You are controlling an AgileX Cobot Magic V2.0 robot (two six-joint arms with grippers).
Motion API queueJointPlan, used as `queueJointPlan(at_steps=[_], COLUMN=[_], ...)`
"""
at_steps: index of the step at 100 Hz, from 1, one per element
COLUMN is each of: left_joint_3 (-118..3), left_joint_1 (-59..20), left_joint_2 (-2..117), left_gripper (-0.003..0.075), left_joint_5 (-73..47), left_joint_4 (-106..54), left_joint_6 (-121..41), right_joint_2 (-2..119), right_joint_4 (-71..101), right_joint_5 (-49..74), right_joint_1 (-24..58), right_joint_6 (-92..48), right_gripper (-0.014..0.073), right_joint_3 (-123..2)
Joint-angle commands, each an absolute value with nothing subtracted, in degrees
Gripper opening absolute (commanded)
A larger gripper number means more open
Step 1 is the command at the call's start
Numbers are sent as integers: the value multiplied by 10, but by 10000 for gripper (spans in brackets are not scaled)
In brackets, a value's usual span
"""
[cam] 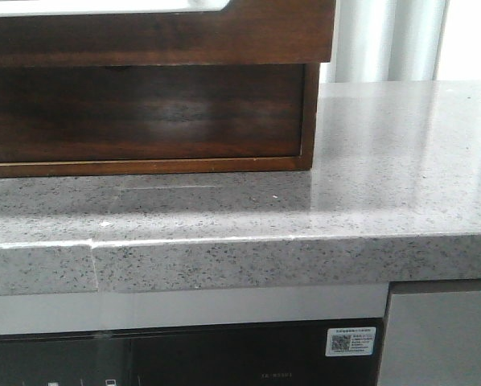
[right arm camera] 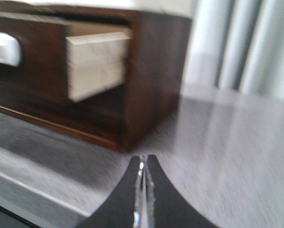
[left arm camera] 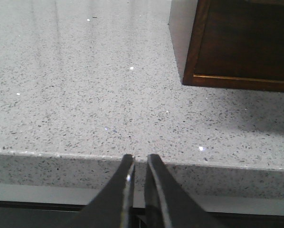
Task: Put scissors in drawer with both arms
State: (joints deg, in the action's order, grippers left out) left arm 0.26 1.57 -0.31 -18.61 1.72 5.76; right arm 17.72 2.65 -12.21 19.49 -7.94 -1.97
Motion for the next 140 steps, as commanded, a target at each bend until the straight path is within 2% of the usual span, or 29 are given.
queueJointPlan(at_steps=[1,22,72,102,140], left_joint_3=[12,12,12,12,12], left_joint_1=[16,16,16,16,16], left_joint_2=[-23,-23,-23,-23,-23], left_gripper=[3,3,3,3,3], left_joint_5=[-157,-157,-157,-157,-157], left_joint_4=[15,15,15,15,15], left_joint_6=[62,62,62,62,62], right_joint_2=[181,148,60,-17,-17], right_joint_4=[-27,-40,-41,-41,-41], right_joint_5=[-178,-166,35,168,165], right_joint_1=[160,109,-54,-59,-60], right_joint_6=[-13,0,10,10,9], right_gripper=[-116,-116,-116,-116,-116], right_joint_3=[-13,17,17,17,17])
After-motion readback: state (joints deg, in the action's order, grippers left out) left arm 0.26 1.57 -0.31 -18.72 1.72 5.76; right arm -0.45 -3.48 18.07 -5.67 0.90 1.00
